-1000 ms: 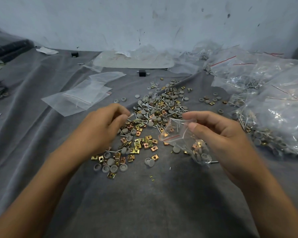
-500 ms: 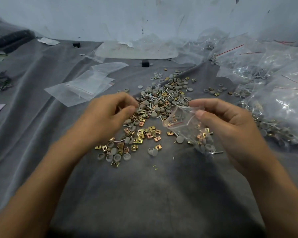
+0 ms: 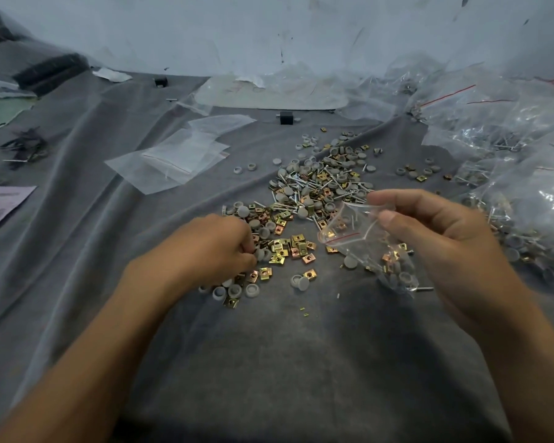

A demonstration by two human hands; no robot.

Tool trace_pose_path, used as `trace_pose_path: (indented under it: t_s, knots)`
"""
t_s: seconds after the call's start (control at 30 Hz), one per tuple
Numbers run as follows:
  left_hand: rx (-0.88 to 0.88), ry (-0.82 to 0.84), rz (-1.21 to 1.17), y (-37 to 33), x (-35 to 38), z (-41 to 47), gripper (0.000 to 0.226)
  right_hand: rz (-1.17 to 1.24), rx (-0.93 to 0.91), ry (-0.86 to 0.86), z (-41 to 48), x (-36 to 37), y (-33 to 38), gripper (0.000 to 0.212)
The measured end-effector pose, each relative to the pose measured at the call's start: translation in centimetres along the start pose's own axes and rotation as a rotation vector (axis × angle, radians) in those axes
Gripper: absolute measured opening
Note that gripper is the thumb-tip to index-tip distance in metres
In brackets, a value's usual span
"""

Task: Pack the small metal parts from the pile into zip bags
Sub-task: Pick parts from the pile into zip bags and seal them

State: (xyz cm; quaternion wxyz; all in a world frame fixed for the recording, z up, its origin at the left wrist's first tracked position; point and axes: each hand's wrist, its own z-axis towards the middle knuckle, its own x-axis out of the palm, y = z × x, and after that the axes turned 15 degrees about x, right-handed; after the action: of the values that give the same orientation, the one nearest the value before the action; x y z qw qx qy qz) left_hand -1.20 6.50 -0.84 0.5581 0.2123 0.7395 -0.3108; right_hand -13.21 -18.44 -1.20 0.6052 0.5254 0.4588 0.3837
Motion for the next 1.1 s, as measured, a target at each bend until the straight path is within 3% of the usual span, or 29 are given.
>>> trace_pose_path:
  t_s: [0.2, 0.4, 0.77, 0.9, 1.0, 1.1]
  knots:
    - [-0.051, 0.040, -0.147, -0.1, 0.1, 0.2, 0.025, 0.022, 0.018, 0.021, -0.1, 0.4, 0.3, 0.021]
    - [-0.086, -0.067, -0.035, -1.0, 0.5, 1.3, 0.023, 0.047, 0.027, 0.015, -0.2, 0.6, 0.4, 0.026]
    - [-0.081, -0.193, -0.299, 0.6, -0.1, 1.2, 0.038, 0.066, 0.025, 0.009, -0.3, 0.4, 0.5, 0.022]
    - [-0.070, -0.212, -0.439, 0.9, 0.1, 1.3, 0.031, 0.060, 0.027, 0.013, -0.2, 0.1, 0.4, 0.024]
    - [-0.087, -0.246, -0.624, 1.1, 0.3, 1.4, 0.006, 0.047, 0.026, 0.008, -0.1, 0.0, 0.3, 0.025]
    - [-0.090, -0.337, -0.687, 1.2, 0.1, 1.5, 0.006, 0.031, 0.034, 0.002, -0.1, -0.1, 0.2, 0.024]
